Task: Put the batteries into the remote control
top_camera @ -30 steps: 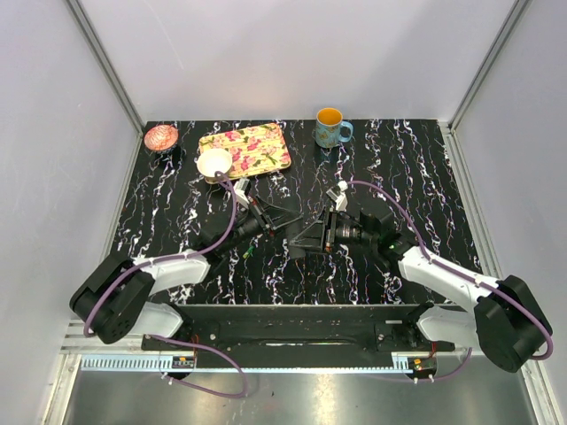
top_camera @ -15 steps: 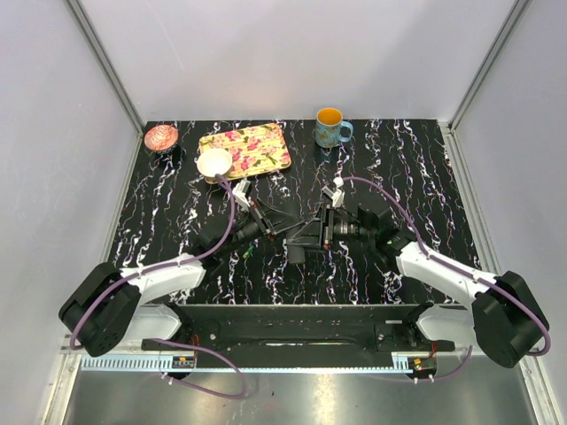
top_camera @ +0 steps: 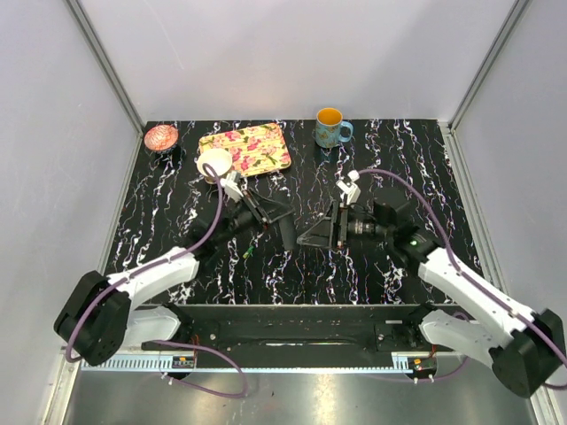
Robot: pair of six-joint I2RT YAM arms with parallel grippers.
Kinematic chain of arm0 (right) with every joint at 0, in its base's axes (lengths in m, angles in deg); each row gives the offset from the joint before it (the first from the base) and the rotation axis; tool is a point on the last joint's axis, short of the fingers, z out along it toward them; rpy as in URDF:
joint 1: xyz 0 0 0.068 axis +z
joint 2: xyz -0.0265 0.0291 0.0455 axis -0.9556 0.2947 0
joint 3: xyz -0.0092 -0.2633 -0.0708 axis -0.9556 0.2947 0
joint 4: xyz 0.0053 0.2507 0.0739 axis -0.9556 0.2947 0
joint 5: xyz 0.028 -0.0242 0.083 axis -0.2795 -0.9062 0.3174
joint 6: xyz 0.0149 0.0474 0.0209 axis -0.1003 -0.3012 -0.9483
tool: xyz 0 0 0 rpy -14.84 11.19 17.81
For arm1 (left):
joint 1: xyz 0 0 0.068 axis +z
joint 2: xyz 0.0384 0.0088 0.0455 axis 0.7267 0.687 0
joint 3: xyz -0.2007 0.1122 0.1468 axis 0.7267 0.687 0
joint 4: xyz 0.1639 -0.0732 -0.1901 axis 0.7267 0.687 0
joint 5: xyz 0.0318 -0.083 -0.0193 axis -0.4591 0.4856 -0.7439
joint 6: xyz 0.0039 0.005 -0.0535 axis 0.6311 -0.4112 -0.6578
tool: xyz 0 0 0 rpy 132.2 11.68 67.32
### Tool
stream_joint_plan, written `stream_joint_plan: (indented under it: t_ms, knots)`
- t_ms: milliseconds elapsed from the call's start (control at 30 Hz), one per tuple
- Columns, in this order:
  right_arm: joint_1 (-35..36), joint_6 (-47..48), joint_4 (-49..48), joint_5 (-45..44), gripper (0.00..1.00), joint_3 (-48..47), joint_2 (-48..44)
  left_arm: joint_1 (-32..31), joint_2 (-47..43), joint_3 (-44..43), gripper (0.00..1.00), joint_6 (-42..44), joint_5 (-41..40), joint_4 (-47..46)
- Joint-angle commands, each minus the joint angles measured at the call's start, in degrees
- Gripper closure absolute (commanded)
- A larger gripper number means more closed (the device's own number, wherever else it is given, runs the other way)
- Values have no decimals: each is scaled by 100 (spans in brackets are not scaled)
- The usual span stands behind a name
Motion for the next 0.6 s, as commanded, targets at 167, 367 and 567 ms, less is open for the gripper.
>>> stream_joint_plan:
  t_ms: [167, 367, 567]
  knots:
    - [-11, 1391, 3244, -3666, 37, -690, -1193, 165, 648, -2624, 100, 3103, -2483, 4861]
    - [-11, 1399, 4010, -5735, 34, -899, -1150, -381, 2634, -4813, 100, 4364, -4919, 7288]
    - [-20, 1637, 4073, -5929, 34, -900, -1115, -495, 4261, -6335, 100, 3985, -6195, 8961]
